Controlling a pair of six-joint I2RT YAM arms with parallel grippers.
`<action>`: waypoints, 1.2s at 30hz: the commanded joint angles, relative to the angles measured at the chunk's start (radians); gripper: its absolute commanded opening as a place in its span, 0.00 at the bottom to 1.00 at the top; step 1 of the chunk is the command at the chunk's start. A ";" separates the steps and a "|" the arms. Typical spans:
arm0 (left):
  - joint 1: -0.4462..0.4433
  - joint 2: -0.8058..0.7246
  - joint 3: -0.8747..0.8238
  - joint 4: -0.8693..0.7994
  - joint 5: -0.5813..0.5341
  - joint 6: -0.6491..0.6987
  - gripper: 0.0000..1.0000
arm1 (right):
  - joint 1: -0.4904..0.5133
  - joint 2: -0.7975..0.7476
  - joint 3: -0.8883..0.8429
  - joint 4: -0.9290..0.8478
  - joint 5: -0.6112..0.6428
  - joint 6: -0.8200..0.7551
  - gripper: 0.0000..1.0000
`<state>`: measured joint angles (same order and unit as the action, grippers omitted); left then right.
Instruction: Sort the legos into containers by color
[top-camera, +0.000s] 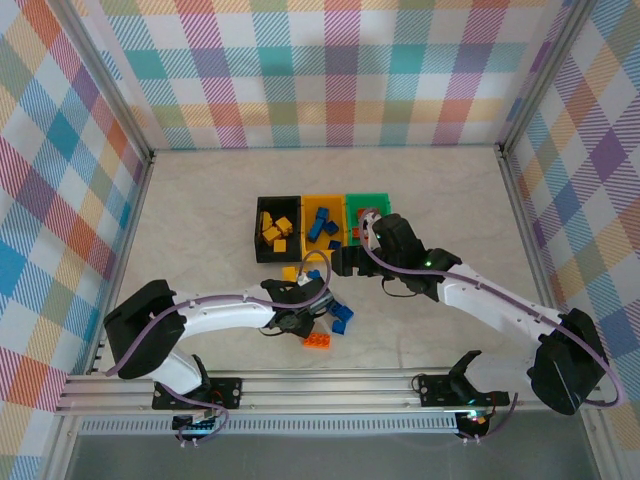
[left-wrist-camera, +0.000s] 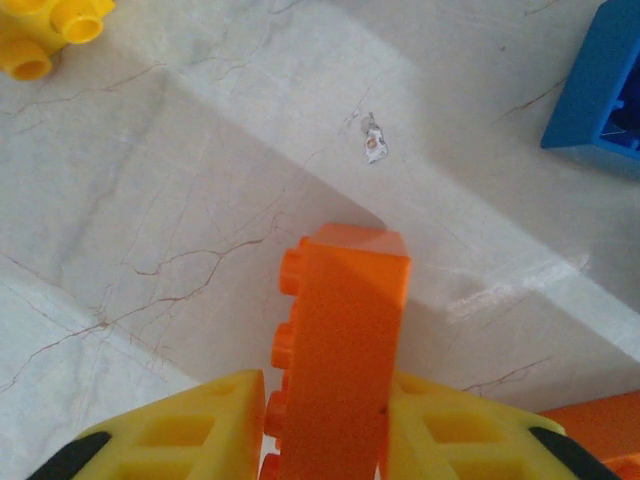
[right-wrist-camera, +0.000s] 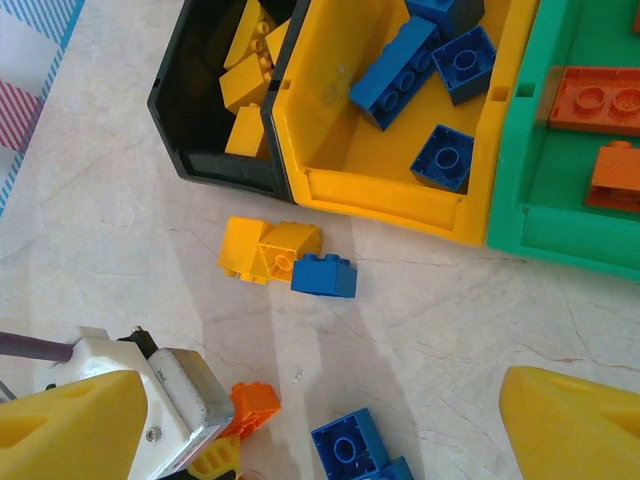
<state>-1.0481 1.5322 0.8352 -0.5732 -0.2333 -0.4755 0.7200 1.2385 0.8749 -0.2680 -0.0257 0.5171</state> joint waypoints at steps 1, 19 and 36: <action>0.010 -0.019 0.004 0.003 0.020 0.010 0.27 | -0.005 -0.027 -0.016 0.036 0.001 0.017 0.91; 0.291 -0.128 0.306 -0.035 -0.004 0.108 0.17 | -0.020 -0.088 -0.065 0.007 0.050 0.047 0.91; 0.301 0.336 0.787 0.064 0.205 0.113 0.14 | -0.027 -0.242 -0.186 -0.142 0.287 0.188 0.92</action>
<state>-0.7181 1.8042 1.5330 -0.5346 -0.0807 -0.3691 0.6994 1.0393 0.7216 -0.3649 0.1864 0.6487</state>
